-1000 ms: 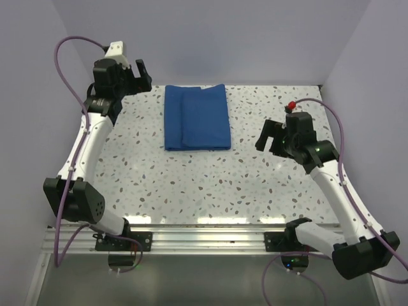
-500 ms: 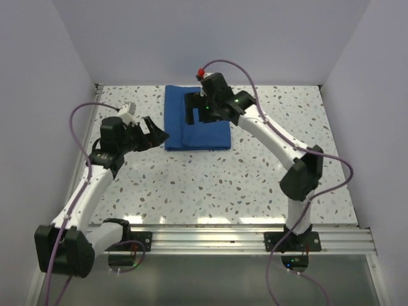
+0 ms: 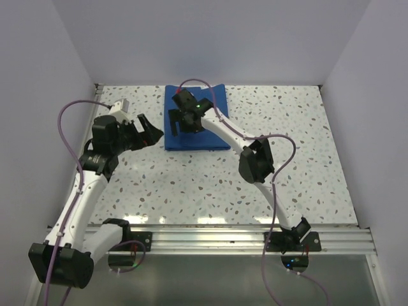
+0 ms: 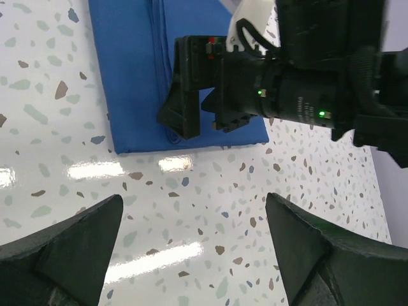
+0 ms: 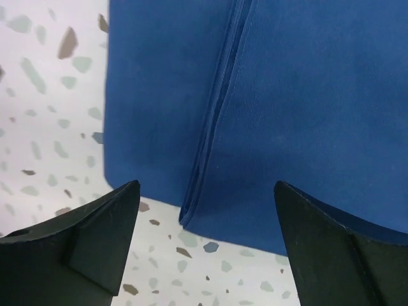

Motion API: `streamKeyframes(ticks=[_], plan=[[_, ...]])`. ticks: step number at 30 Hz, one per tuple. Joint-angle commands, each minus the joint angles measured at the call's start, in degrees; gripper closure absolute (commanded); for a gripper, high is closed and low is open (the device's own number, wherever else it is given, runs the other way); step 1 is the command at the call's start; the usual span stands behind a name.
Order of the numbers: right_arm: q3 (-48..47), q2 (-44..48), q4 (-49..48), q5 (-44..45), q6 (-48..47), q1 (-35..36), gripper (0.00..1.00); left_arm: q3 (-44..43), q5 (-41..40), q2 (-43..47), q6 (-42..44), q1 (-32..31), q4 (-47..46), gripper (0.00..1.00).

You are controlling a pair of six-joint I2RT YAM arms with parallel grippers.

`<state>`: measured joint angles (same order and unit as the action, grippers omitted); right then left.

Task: Open and lay out the surgical kit
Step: Open the surgical kit at the center of the board.

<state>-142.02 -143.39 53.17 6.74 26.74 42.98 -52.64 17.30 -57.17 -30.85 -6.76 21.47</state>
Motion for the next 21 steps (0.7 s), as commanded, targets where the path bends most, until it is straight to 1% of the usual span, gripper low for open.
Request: streamKeyframes(ticks=[1,2,3,5,6,7,8,9,10,11,12,14,15,19,21], plan=[[-3.42,-2.93,1.76,2.13,1.21,1.49,0.11,-0.09,-1.65,2.50,2.11,0.17,3.92,0.03],[-4.23,-4.69,2.03,2.40,1.12,1.75,0.12,0.17,-1.92,2.85,2.11,0.17,4.27,0.03],[-4.76,-5.23,2.12,2.48,1.03,2.28,0.18,0.52,-2.18,3.46,2.20,0.17,4.63,0.03],[-4.76,-5.75,1.59,2.84,0.94,2.63,0.22,0.79,-2.18,3.73,2.64,0.17,4.98,0.03],[-4.50,-5.84,0.89,2.92,0.94,2.89,0.27,0.87,-2.18,3.56,2.90,0.09,5.07,0.03],[-4.15,-6.02,0.71,3.01,0.94,3.07,0.28,0.87,-2.27,3.38,2.99,0.17,5.24,0.03],[-4.23,-6.20,0.71,3.10,0.94,3.07,0.31,0.79,-2.27,3.12,3.16,0.17,5.24,0.03],[-4.15,-6.72,0.97,3.01,0.94,3.16,0.47,0.61,-2.27,2.51,3.34,0.17,5.33,0.03],[-4.49,-6.99,1.23,3.27,0.94,3.16,0.55,0.44,-2.27,2.24,3.43,0.17,5.25,0.03],[-4.67,-7.08,1.59,3.45,0.86,3.16,0.65,0.26,-2.27,1.97,3.52,0.17,5.24,0.03],[-4.94,-7.16,2.20,3.63,0.86,3.16,0.85,0.09,-2.18,1.45,3.60,0.17,5.16,0.03],[-4.41,-6.20,2.47,4.07,0.24,3.16,0.97,0.00,-1.74,1.01,3.52,0.17,4.72,0.03],[-4.24,-5.68,2.55,4.42,-0.02,3.07,1.00,-0.27,-1.57,0.48,3.52,0.17,4.63,0.04],[-2.22,-0.06,2.21,6.00,-0.29,1.67,1.00,-1.67,-2.62,-0.75,4.13,0.17,4.72,0.04],[-0.29,5.99,1.33,8.44,0.67,-0.17,1.00,-3.33,-3.85,-1.89,5.09,0.17,5.15,0.04]])
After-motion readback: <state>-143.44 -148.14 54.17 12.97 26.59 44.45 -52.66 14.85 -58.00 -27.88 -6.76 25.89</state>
